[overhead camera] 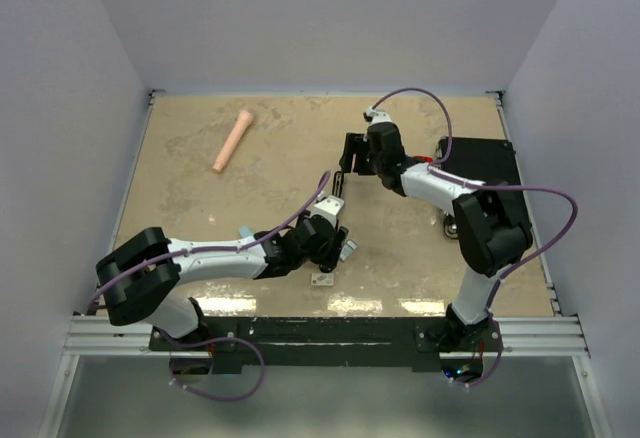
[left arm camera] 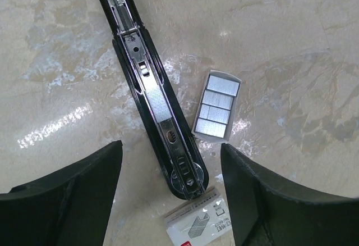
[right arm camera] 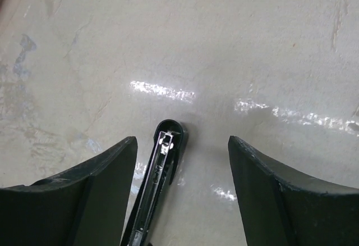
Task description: Load the staples into the stapler
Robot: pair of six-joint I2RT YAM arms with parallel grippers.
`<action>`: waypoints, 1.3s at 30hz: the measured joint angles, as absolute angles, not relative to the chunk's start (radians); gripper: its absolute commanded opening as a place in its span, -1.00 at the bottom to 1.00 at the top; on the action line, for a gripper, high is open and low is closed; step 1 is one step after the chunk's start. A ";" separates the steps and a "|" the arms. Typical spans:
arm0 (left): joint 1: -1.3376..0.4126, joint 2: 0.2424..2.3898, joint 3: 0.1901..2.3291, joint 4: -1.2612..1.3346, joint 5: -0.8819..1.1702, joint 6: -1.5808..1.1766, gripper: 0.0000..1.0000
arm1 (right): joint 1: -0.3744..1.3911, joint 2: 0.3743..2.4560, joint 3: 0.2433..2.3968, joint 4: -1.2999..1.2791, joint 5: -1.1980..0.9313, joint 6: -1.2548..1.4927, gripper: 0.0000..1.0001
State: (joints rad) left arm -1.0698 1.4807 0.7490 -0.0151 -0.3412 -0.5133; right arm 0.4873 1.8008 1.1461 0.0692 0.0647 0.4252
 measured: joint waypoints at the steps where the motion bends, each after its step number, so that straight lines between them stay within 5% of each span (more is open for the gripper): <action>1: -1.070 1.491 0.750 -0.010 -0.342 -0.513 0.39 | 0.474 1.802 1.145 0.080 0.044 0.417 0.38; 14: -1.070 1.569 0.750 0.006 -0.347 -0.513 -0.32 | 0.363 1.984 1.147 0.206 -0.318 0.299 0.38; 28: -1.039 1.560 0.738 -0.016 -0.388 -0.449 -0.65 | 0.355 2.090 1.213 0.311 -0.532 0.278 0.33; 39: -1.012 1.530 0.719 -0.034 -0.345 -0.404 -0.85 | 0.342 2.139 1.225 0.380 -0.653 0.279 -0.15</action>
